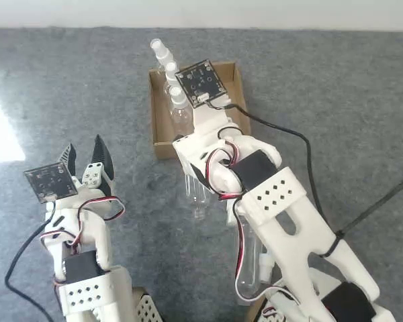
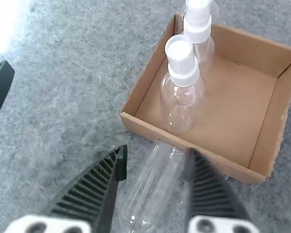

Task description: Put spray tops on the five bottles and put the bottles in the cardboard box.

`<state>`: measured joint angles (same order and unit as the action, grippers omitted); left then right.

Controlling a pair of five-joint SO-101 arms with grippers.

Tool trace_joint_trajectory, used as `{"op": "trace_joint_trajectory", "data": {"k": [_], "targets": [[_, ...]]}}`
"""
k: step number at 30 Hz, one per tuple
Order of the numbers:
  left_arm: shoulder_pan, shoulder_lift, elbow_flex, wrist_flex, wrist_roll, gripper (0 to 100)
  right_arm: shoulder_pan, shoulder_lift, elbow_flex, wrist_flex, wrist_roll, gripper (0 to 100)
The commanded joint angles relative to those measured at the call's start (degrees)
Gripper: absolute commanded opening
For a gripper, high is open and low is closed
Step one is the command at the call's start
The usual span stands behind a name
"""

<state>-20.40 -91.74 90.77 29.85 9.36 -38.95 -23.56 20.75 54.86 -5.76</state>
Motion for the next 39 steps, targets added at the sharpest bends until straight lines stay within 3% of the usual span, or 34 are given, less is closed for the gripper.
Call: {"op": "trace_joint_trajectory", "data": {"k": [1,11,19,35,39], "targets": [[-0.35,0.35,-0.75,-1.85,-0.62,18,-0.31,-3.38,-3.78,0.75,-0.44,11.0],[-0.35,0.35,-0.75,-1.85,-0.62,18,-0.40,-2.95,1.05,2.95,-0.79,14.5],[-0.26,0.35,-0.75,-1.85,-0.62,18,-1.01,-2.86,9.41,-5.67,-0.62,14.5],[-0.26,0.35,-0.75,-1.85,-0.62,18,-1.36,12.00,4.84,-7.25,-0.88,14.5],[-0.26,0.35,-0.75,-1.85,-0.62,18,-1.36,13.23,4.75,-7.25,-6.07,14.5]]}}
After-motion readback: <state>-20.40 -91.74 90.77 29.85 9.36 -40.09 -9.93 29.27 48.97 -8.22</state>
